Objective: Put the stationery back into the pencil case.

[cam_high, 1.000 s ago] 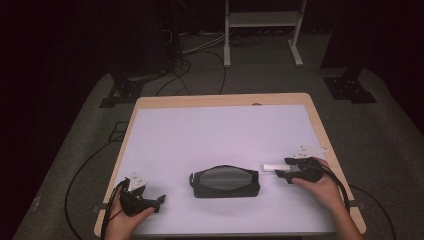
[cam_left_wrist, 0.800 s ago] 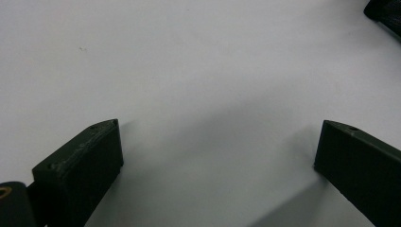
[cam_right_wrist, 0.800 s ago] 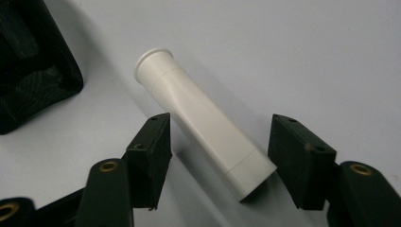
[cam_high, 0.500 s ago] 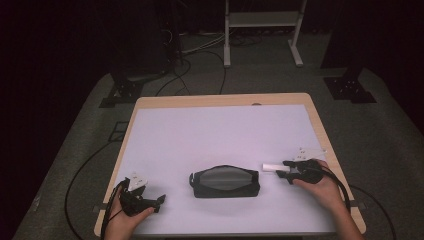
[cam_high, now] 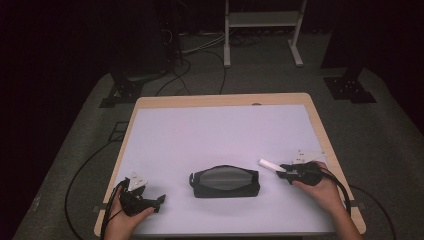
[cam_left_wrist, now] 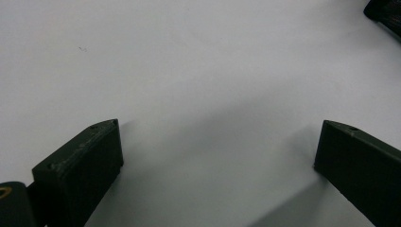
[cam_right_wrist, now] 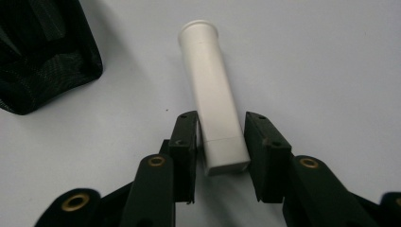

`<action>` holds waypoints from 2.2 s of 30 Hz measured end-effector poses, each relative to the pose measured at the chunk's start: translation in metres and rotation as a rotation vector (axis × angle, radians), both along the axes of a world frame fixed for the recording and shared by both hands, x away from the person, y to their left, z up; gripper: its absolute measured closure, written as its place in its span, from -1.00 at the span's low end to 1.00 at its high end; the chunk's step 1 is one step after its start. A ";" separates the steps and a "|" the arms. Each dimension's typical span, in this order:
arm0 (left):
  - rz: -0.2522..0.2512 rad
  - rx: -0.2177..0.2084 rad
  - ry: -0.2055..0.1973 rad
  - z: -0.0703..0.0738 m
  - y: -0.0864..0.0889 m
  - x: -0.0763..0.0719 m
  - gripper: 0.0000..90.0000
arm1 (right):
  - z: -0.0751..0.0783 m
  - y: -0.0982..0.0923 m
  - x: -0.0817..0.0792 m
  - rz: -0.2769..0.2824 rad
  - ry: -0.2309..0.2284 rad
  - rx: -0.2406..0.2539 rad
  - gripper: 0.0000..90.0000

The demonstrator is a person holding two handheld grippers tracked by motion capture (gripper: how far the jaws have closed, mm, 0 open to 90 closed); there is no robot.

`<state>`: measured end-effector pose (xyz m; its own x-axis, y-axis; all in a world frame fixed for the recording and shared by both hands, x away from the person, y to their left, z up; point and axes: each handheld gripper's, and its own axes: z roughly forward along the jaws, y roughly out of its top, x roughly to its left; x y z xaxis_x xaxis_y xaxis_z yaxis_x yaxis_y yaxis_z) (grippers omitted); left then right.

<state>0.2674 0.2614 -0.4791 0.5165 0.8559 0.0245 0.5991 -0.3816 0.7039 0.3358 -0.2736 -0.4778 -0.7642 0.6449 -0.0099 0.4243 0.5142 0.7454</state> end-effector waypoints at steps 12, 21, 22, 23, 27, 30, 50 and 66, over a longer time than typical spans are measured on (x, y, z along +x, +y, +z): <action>0.000 -0.001 0.001 0.000 0.000 0.000 -0.98 | 0.000 0.002 -0.002 -0.022 0.007 0.002 0.56; 0.000 -0.002 0.001 0.000 0.000 0.000 -0.98 | 0.005 0.001 -0.004 -0.023 0.023 0.023 0.56; -0.001 -0.002 0.001 0.000 0.000 0.000 -0.98 | 0.006 0.001 -0.004 -0.024 0.021 0.025 0.56; 0.000 -0.001 0.002 0.000 0.000 0.000 -0.98 | 0.007 0.001 -0.005 -0.024 0.017 0.026 0.56; 0.000 -0.001 0.001 0.000 0.000 0.000 -0.98 | 0.012 -0.001 -0.007 -0.026 0.016 0.044 0.57; -0.001 -0.001 0.001 0.000 0.000 0.000 -0.98 | 0.015 -0.003 -0.009 -0.029 0.016 0.049 0.57; 0.000 -0.003 0.001 0.000 0.000 0.000 -0.98 | 0.044 -0.016 -0.023 -0.020 -0.021 0.180 0.57; 0.000 -0.003 0.002 0.000 0.000 0.000 -0.98 | 0.061 -0.004 -0.030 0.046 -0.050 0.206 0.57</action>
<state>0.2678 0.2615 -0.4791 0.5163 0.8561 0.0210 0.6006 -0.3795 0.7037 0.3059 -0.2775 -0.4167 -0.7948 0.6016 0.0797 0.3637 0.3670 0.8562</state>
